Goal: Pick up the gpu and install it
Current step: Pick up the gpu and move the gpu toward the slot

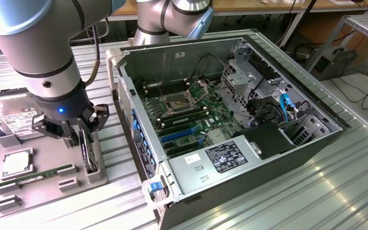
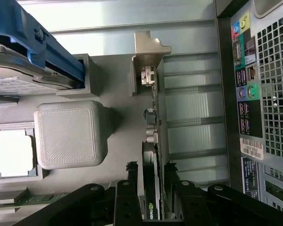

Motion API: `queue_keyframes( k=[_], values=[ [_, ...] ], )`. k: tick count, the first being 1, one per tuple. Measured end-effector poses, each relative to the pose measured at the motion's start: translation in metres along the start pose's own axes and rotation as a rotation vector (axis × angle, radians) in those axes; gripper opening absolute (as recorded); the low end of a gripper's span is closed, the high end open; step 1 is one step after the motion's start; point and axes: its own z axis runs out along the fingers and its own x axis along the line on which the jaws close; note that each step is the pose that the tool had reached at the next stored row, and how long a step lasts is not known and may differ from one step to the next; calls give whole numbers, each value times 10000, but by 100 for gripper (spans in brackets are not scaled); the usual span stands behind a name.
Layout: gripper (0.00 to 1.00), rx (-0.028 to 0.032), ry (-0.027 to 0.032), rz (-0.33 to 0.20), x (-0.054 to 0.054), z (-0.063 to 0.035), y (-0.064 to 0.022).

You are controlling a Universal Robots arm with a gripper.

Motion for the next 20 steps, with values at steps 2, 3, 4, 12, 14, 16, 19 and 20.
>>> queue_keyframes(
  k=[2,3,4,12,14,16,19,20],
  values=[
    [36,1,-1,15,0,0,5],
    [36,1,-2,16,0,0,6],
    [36,1,-2,14,0,1,6],
    [26,3,1,15,1,1,7],
    [26,2,1,4,1,2,7],
    [26,-10,10,-223,1,3,7],
    [26,-31,25,-629,0,4,7],
    [26,-36,30,-733,0,4,7]
  ],
)
